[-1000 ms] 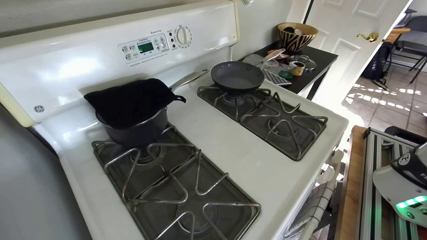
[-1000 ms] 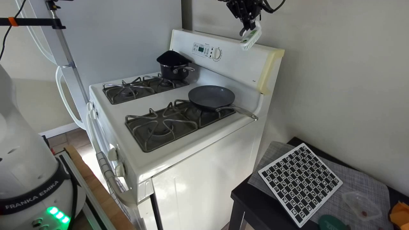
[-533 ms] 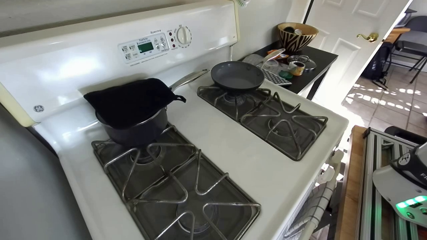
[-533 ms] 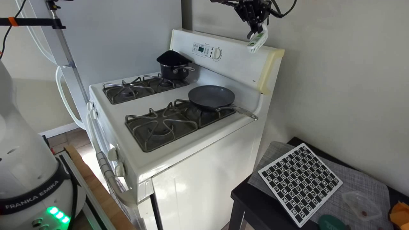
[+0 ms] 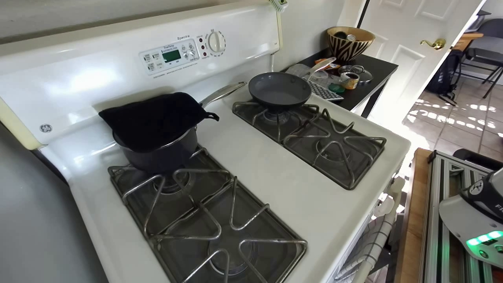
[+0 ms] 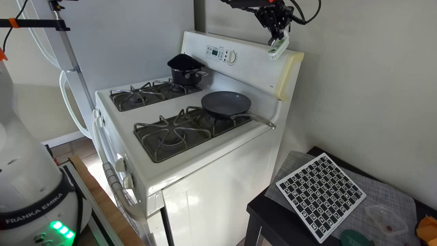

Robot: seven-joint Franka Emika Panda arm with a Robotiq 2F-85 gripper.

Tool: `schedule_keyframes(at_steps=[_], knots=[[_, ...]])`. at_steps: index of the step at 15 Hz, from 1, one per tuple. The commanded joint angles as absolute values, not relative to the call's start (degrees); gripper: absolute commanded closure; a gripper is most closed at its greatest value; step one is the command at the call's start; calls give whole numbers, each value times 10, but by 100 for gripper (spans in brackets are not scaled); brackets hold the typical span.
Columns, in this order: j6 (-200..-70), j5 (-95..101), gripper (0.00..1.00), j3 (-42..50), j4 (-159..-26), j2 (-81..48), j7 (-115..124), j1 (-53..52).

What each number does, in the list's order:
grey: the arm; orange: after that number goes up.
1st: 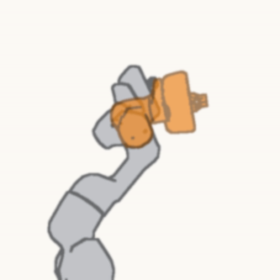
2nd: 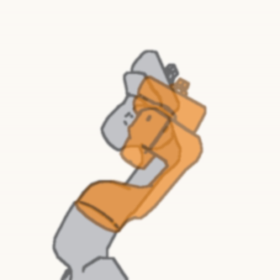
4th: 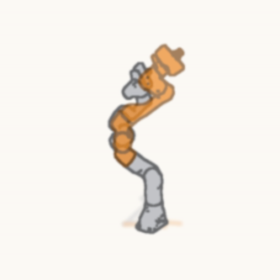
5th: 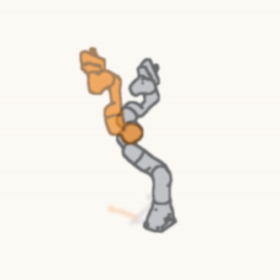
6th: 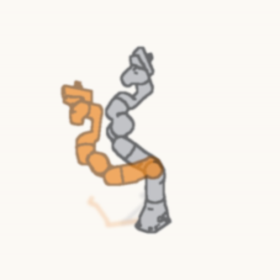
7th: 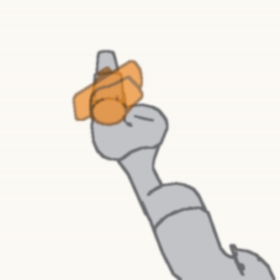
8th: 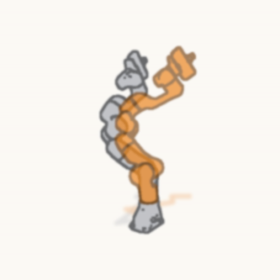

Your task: Use the brush to clean the top of the stove

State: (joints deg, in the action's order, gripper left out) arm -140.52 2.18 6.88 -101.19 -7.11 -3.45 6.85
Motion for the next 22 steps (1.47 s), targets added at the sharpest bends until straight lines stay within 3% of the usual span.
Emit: schedule_keyframes(at_steps=[1, 22], knots=[[-1407, 7, 96, 67, -991, -91, -51, 75], [-1399, 11, 96, 51, -984, -108, -36, 63]])
